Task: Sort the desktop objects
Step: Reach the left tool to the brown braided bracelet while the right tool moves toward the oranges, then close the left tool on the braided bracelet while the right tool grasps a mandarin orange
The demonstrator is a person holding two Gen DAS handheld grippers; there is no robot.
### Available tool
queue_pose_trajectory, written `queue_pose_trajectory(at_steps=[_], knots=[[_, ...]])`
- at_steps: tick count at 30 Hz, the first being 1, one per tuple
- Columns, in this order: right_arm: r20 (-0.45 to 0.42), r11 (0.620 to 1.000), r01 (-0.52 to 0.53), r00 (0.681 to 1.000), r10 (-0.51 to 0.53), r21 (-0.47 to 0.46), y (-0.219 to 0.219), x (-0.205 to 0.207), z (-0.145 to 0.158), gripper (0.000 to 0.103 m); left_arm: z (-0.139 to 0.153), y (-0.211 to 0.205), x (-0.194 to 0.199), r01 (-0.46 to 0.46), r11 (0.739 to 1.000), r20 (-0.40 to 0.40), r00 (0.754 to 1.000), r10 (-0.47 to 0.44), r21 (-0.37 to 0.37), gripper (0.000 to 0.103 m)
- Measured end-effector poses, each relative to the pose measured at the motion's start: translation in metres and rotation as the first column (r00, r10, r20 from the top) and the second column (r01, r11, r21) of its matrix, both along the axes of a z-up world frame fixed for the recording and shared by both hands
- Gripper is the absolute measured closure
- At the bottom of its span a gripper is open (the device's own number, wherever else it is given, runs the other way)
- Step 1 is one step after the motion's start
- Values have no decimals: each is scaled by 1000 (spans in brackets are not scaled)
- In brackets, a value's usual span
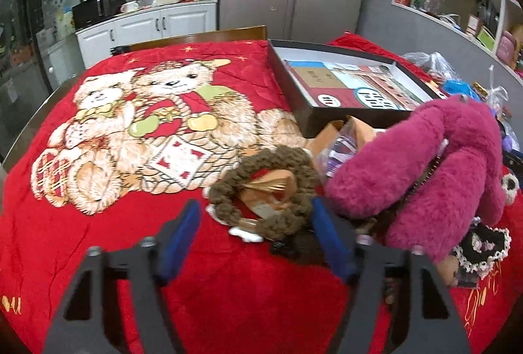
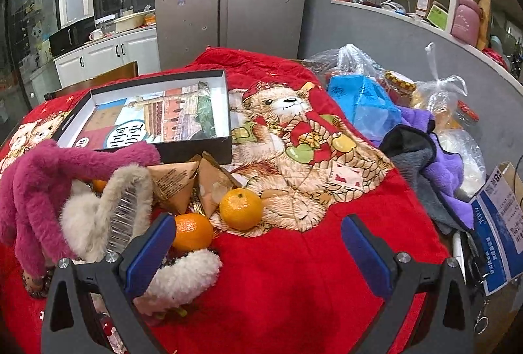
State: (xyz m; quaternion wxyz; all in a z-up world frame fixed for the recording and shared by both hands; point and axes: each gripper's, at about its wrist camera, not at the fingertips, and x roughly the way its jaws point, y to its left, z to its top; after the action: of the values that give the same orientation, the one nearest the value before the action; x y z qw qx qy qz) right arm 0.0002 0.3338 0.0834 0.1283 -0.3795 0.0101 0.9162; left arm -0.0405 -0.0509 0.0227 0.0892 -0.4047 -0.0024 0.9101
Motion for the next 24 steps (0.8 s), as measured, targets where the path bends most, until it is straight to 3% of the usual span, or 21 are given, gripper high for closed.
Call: queue_pose_trajectory(at_steps=[3,4,18,19,24], knots=[[5,1000,-8,1000,8,-17,0,-2,-4,0,1,9,3,52,999,-9,999,-52,8,75],[6,1000,-10,1000,10,-24,0,-3,-5,0,2,13,4,65,998,-13,998,-65,0,78],[-4,999,-12,1000,12,-50,3,-2,-6,0,11,11,14,52,998,-15,999,-51,28,90],[-5,999,-10,1000,10,-48,4,-2,-5,0,13,10,15,49,998,-17,999,-48,31,95],[-18,1000,-15,1000,14,-27,7,0,-2,0,28,1,23,27,998,-53,998,-24,52,96]])
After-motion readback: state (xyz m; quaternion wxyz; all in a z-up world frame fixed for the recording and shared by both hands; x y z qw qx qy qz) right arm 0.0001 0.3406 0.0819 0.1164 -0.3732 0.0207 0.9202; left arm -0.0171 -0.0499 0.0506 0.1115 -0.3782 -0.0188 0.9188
